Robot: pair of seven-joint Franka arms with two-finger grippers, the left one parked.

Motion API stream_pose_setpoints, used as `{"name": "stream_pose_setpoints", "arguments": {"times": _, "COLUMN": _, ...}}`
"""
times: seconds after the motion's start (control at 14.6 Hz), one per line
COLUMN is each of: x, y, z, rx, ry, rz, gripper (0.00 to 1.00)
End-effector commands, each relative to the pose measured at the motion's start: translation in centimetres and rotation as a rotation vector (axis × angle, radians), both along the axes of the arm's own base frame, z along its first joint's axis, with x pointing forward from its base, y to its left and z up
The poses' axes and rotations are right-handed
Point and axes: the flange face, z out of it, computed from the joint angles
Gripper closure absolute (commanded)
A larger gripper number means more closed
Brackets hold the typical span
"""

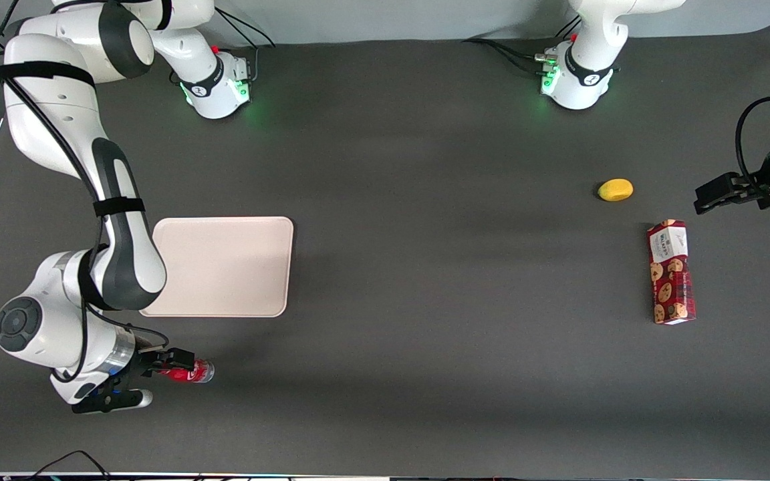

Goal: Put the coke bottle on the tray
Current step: 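Close the right gripper around the bottle's body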

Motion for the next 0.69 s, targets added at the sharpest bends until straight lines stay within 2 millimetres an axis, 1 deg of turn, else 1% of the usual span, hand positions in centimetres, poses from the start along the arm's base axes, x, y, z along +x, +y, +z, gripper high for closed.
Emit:
{"name": "stream_pose_setpoints", "arguments": {"times": 0.0, "x": 0.71, "y": 0.17, "z": -0.09, "rx": 0.003, "ry": -0.019, "rz": 0.031, "gripper": 0.0}}
{"name": "stream_pose_setpoints", "arguments": {"times": 0.62, "x": 0.4, "y": -0.36, "z": 0.09, "rx": 0.012, "ry": 0.007, "rz": 0.02, "gripper": 0.0}}
